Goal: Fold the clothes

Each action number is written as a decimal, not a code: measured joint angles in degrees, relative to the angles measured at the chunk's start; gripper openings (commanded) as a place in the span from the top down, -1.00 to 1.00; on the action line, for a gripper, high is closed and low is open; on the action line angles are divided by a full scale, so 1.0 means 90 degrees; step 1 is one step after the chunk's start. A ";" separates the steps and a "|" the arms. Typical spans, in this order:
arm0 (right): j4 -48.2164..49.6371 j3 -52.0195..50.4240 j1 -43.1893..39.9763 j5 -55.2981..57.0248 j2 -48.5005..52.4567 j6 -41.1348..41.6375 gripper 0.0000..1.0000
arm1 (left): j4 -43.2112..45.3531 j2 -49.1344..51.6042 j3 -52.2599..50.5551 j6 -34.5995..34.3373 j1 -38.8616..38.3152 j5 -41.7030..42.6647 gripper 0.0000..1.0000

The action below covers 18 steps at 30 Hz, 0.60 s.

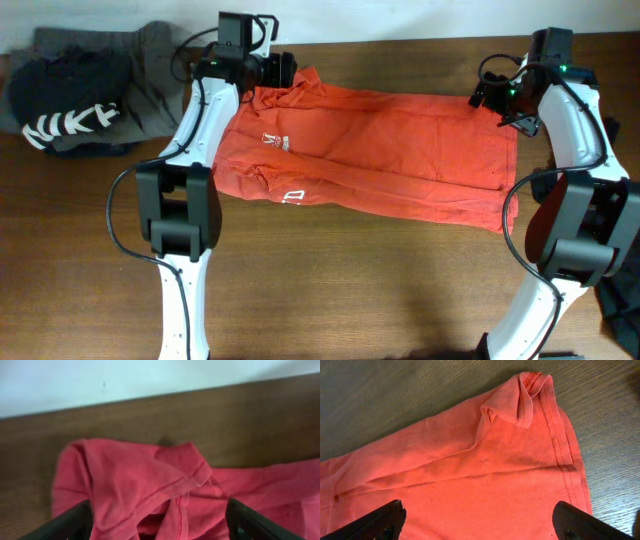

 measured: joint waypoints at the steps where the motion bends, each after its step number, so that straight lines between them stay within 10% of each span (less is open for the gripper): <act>1: -0.0010 0.0000 0.0000 0.0000 0.0000 0.0000 -0.97 | -0.0012 0.0024 0.0002 -0.0005 0.0000 0.0012 -0.64; 18: 0.0034 0.0002 0.0000 0.0000 0.0002 0.0005 -0.97 | -0.0593 0.0313 0.0027 -0.0483 0.0000 -0.0189 -0.62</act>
